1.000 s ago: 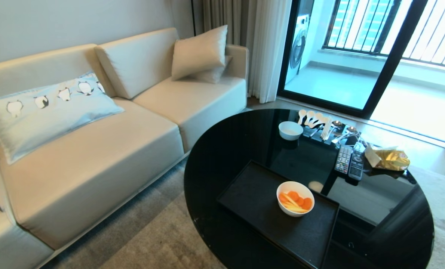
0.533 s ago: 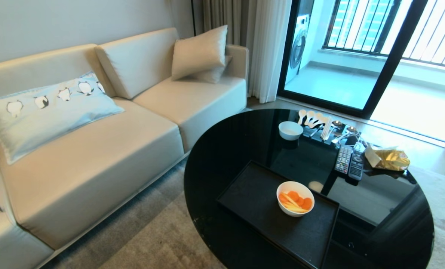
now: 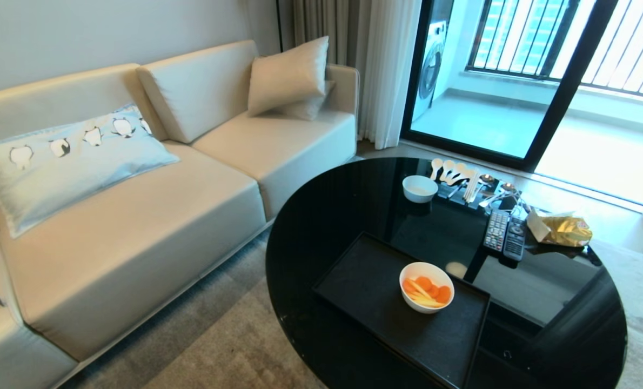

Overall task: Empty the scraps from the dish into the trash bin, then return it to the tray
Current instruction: Pick up the bowl with leftover food

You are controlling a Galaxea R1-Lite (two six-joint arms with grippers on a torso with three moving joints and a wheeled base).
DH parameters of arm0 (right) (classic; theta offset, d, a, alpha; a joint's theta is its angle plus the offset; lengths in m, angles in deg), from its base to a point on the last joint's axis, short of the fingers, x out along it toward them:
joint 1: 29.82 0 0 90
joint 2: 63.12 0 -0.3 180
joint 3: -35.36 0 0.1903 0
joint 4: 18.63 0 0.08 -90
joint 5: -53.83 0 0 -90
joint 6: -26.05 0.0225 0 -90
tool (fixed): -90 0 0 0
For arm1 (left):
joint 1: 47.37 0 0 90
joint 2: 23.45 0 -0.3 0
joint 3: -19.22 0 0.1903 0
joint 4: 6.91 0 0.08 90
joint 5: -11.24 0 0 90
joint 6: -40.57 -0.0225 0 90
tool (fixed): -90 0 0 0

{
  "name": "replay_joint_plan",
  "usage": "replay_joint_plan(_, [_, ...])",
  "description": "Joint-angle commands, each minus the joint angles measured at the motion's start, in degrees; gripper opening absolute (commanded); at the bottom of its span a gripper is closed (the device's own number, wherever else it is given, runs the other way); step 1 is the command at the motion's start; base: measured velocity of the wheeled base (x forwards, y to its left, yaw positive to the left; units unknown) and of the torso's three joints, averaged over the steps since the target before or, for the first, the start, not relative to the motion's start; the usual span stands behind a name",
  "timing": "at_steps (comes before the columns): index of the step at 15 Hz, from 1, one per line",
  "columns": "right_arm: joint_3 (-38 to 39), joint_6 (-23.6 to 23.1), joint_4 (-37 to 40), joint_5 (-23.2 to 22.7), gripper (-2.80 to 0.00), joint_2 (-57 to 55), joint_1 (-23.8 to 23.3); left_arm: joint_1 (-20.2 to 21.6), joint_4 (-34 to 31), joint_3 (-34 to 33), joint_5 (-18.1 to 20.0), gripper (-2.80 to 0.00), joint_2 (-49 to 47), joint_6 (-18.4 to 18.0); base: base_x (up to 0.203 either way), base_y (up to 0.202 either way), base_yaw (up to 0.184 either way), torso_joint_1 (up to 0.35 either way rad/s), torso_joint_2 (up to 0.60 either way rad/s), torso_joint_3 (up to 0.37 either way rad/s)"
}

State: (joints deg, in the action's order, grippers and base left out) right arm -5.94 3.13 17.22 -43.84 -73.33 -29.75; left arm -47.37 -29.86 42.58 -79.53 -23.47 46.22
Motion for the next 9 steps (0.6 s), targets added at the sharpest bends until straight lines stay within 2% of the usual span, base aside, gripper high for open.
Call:
replay_joint_plan(1, [-3.19, -1.43, 0.26, -2.68, -2.80, -10.71, 0.01, 0.00, 0.02, 0.00, -0.02, -2.80, 0.02, 0.07, 0.000, 0.000, 0.000, 0.000, 0.00, 0.000])
replay_joint_plan(4, [-5.39, -4.44, 0.34, -6.74, -2.80, -18.75, 0.05, 0.00, 0.02, 0.00, -0.02, -2.80, 0.02, 0.07, 0.000, 0.000, 0.000, 0.000, 0.00, 0.000])
replay_joint_plan(9, [-8.33, -5.26, 0.02, -11.67, -2.80, -33.68, 0.60, 0.00, 0.02, 0.00, -0.02, -2.80, 0.02, 0.07, 0.000, 0.000, 0.000, 0.000, 0.00, 0.000])
